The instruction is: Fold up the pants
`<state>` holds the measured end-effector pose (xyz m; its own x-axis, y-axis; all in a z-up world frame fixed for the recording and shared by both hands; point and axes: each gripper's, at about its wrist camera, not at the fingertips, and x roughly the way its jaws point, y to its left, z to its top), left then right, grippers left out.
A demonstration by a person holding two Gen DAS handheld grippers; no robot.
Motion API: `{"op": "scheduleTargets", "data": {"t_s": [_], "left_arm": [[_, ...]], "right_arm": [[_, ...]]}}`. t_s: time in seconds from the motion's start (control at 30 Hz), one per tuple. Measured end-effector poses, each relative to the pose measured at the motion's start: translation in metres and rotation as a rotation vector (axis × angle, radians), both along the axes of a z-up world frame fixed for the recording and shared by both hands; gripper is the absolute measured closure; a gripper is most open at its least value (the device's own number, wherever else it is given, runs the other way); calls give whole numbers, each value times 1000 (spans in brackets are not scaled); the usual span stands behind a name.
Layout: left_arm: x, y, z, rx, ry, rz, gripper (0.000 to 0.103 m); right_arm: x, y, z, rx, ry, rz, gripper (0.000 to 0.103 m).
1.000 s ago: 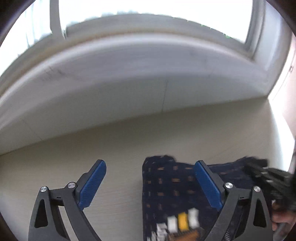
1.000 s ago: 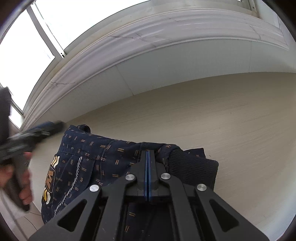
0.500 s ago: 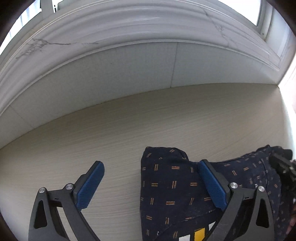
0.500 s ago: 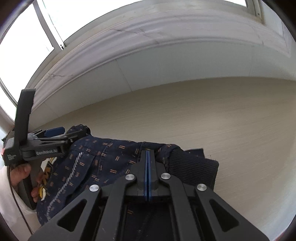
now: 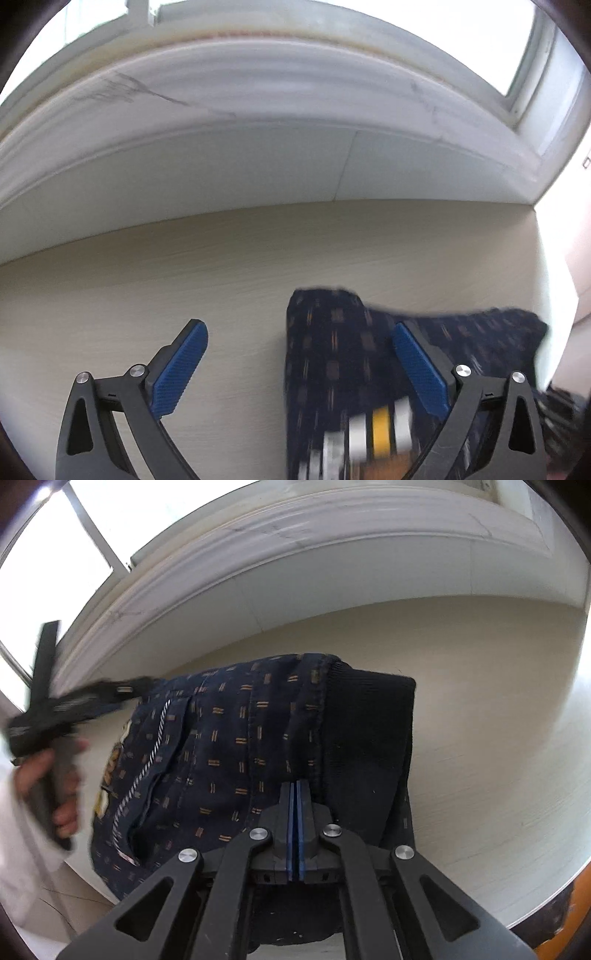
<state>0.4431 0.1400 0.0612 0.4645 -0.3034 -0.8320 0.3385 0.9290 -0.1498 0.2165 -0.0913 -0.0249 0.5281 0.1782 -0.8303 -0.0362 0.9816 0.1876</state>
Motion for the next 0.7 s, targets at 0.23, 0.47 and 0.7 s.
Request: {"op": "scheduleTargets", "data": {"t_s": [0.23,0.47,0.7], "left_arm": [[-92,21,-11,47,50,-68,1],[-107,22,-53,25,59,-35,0],[-108,19,-57,28,52,-27,0]], "right_arm": [[-5,-5,-2,66,-6,-23,103],[-1,-7,-16,62,-20,1,103],[-3,-11,-23,75,-32,14,103]]}}
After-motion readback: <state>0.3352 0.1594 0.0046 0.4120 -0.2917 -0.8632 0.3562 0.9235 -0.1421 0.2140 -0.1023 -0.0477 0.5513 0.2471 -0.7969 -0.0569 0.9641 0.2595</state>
